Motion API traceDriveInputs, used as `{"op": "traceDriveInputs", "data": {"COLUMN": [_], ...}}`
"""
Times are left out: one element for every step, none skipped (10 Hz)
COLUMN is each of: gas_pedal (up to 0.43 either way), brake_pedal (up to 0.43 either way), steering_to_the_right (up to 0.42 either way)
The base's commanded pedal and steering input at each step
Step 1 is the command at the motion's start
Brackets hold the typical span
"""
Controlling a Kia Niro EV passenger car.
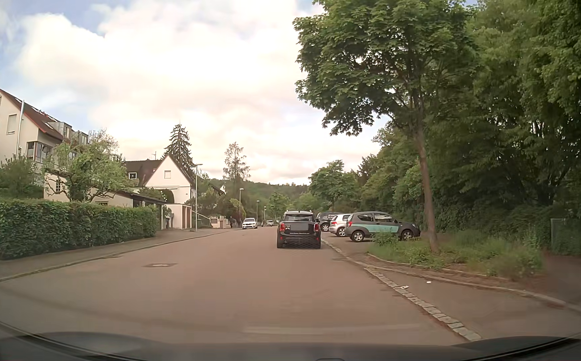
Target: Follow the waypoints while adhering to traffic rules and regulations
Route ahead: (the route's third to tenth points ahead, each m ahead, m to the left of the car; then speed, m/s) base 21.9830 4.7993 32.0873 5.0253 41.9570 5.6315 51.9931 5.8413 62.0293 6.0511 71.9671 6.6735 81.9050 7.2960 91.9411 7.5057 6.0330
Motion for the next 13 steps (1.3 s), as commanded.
{"op": "traceDriveInputs", "data": {"gas_pedal": [0.087, 0.087, 0.087, 0.087, 0.087, 0.087, 0.087, 0.087, 0.087, 0.087, 0.087, 0.087, 0.087], "brake_pedal": [0.000, 0.000, 0.000, 0.000, 0.000, 0.000, 0.000, 0.000, 0.000, 0.000, 0.000, 0.000, 0.000], "steering_to_the_right": [-0.008, -0.008, -0.008, -0.008, -0.008, -0.008, -0.008, -0.008, -0.008, -0.008, -0.007, -0.006, -0.006]}}
